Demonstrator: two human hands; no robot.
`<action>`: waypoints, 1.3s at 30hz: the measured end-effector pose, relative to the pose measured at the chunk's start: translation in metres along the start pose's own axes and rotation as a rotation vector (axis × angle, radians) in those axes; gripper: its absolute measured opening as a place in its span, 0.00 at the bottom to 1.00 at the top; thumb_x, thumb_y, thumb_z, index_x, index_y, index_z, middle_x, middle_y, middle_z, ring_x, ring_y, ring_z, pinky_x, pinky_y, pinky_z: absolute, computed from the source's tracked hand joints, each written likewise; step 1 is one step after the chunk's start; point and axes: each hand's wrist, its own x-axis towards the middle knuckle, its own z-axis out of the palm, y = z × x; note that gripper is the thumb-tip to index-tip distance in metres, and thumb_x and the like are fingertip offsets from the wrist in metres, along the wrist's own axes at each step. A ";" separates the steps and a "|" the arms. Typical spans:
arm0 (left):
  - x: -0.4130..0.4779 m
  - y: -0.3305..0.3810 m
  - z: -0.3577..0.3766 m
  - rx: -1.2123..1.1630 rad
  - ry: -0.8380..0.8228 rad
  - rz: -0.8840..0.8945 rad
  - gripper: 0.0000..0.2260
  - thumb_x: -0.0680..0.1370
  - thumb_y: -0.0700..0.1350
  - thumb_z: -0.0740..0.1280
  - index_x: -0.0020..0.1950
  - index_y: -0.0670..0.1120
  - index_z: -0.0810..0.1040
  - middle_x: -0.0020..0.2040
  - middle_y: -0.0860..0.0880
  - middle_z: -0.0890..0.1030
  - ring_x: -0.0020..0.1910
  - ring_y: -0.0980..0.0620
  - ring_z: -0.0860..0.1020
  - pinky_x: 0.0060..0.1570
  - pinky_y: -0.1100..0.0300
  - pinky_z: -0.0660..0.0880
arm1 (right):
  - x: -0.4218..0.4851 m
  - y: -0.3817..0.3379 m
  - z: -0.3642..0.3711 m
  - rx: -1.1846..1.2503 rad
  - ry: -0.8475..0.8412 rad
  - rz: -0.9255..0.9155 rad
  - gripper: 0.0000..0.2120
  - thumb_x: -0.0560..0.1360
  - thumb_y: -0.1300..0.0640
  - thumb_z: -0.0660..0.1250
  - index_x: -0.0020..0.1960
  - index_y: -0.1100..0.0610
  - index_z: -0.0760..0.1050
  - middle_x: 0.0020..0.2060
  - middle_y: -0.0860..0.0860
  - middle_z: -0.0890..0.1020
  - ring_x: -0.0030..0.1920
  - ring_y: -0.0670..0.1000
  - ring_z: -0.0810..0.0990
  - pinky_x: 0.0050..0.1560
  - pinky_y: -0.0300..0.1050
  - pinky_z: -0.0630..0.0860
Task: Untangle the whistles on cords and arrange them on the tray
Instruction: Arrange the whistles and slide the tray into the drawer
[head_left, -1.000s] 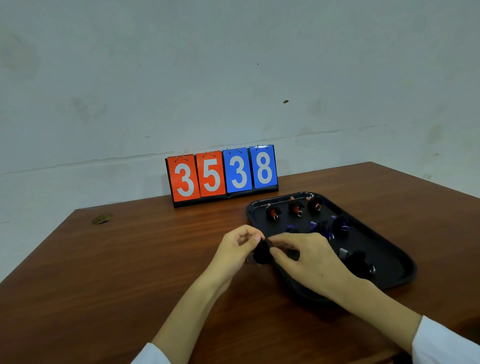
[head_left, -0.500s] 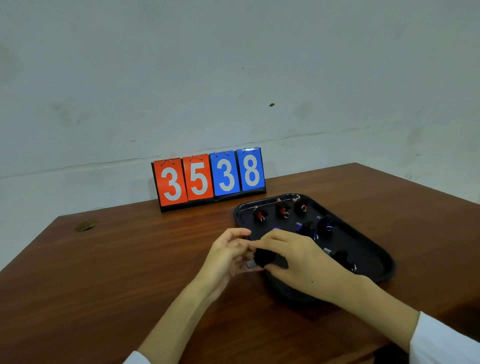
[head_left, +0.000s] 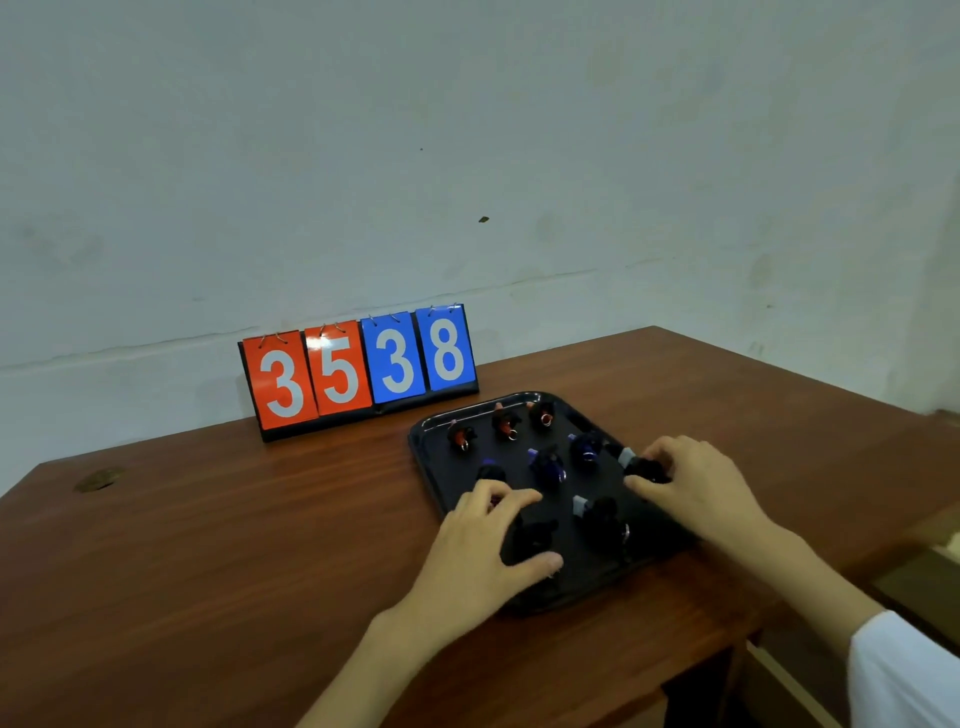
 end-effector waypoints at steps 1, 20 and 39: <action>0.003 0.002 0.003 0.058 -0.037 0.004 0.29 0.72 0.65 0.64 0.71 0.61 0.61 0.67 0.60 0.63 0.65 0.58 0.63 0.65 0.60 0.62 | 0.000 0.004 0.004 -0.036 0.009 -0.011 0.15 0.71 0.43 0.68 0.51 0.51 0.76 0.44 0.47 0.77 0.46 0.48 0.74 0.44 0.41 0.73; 0.019 0.001 0.016 0.070 0.106 -0.109 0.31 0.68 0.71 0.61 0.66 0.57 0.69 0.61 0.60 0.69 0.60 0.58 0.67 0.61 0.60 0.63 | -0.003 0.012 0.009 -0.016 0.047 -0.076 0.24 0.69 0.33 0.63 0.55 0.49 0.78 0.43 0.44 0.76 0.46 0.47 0.74 0.48 0.44 0.74; 0.044 -0.056 -0.011 0.082 0.183 -0.565 0.20 0.78 0.56 0.61 0.67 0.49 0.67 0.61 0.44 0.66 0.49 0.45 0.77 0.40 0.58 0.73 | 0.035 -0.004 0.011 0.171 -0.312 -0.075 0.13 0.69 0.42 0.70 0.47 0.50 0.78 0.39 0.44 0.79 0.40 0.45 0.78 0.40 0.38 0.74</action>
